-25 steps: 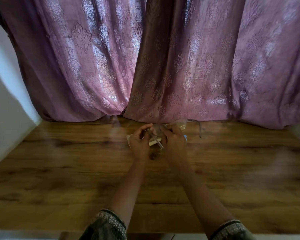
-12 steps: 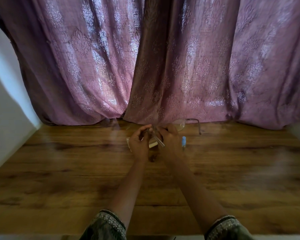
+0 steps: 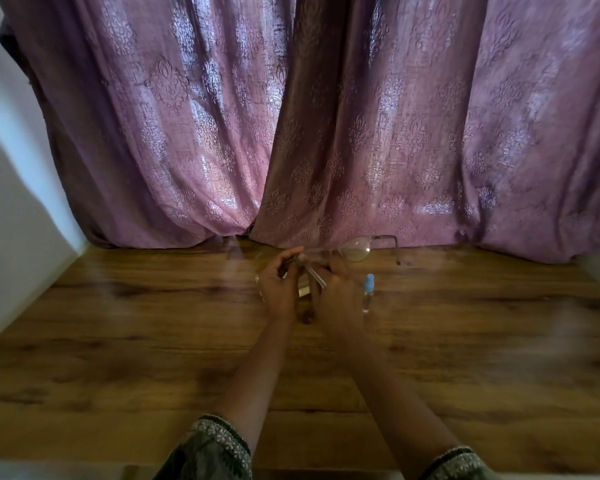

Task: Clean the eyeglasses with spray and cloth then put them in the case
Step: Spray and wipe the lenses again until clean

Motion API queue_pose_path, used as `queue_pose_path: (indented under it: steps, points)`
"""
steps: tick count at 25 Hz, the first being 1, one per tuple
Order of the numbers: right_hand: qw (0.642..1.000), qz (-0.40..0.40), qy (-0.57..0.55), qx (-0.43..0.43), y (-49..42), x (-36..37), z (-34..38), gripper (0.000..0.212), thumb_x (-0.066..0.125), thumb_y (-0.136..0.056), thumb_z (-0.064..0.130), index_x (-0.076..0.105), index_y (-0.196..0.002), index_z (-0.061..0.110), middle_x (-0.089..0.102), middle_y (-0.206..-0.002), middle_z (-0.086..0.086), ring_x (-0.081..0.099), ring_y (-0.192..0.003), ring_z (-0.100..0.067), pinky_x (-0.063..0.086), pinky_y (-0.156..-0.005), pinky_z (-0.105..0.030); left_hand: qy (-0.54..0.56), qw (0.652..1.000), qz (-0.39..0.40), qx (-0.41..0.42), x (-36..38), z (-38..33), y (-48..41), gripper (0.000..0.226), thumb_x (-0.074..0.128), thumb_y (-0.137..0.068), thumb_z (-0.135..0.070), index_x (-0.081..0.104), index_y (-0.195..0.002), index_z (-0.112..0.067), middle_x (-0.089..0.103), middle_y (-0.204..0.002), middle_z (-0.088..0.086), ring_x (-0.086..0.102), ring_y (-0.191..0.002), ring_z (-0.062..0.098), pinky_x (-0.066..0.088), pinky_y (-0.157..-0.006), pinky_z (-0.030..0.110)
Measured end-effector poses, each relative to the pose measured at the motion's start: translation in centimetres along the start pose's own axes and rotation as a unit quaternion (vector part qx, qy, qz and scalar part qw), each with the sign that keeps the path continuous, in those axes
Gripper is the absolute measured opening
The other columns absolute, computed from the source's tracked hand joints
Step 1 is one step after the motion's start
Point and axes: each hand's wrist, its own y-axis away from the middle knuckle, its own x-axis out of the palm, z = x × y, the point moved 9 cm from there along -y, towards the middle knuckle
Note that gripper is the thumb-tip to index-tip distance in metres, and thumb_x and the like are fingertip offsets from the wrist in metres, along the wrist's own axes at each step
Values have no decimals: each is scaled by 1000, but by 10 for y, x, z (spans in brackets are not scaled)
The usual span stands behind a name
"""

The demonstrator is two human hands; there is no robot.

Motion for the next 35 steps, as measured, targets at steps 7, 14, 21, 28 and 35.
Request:
queue_pose_path:
  steps: [7,14,21,28,35]
  points:
    - [999,-6,16,29,-10,-8,-6,9,65,-76,-1,69,-84,1,63,-85,-17,63,-66,-29,49,-51,-30,-8,1000,-4,8,-2,0,-1,22,62,-81,1,69,-89,-18,67,-84,12,63,-76,17,52,-71,29]
    - [1000,-4,-4,19,-1,-13,-12,15,62,-78,-3,69,-91,-2,64,-87,-20,64,-72,-32,52,-58,-35,-15,1000,-9,18,-4,-5,3,15,62,-82,1,67,-96,-1,66,-84,9,63,-65,-2,50,-61,12]
    - [1000,16,-7,-21,16,-7,-1,27,63,-77,-2,68,-102,6,64,-94,-16,63,-77,-29,55,-61,-37,-16,1000,-9,17,-2,-7,3,15,61,-82,1,67,-95,-3,67,-80,4,63,-66,-3,51,-63,13]
    - [1000,-7,14,3,-8,-5,-2,11,69,-73,-2,69,-84,2,63,-81,-15,62,-63,-26,51,-50,-27,-20,1000,-13,5,-3,-1,4,15,63,-82,-2,69,-93,-10,69,-83,6,65,-75,8,52,-70,23]
    - [999,-26,-6,27,-4,-17,-17,18,64,-76,1,70,-93,-1,65,-87,-18,64,-73,-31,46,-62,-26,-24,1000,-11,16,-1,-12,7,15,61,-82,3,67,-96,-1,66,-84,5,62,-65,-6,48,-62,8]
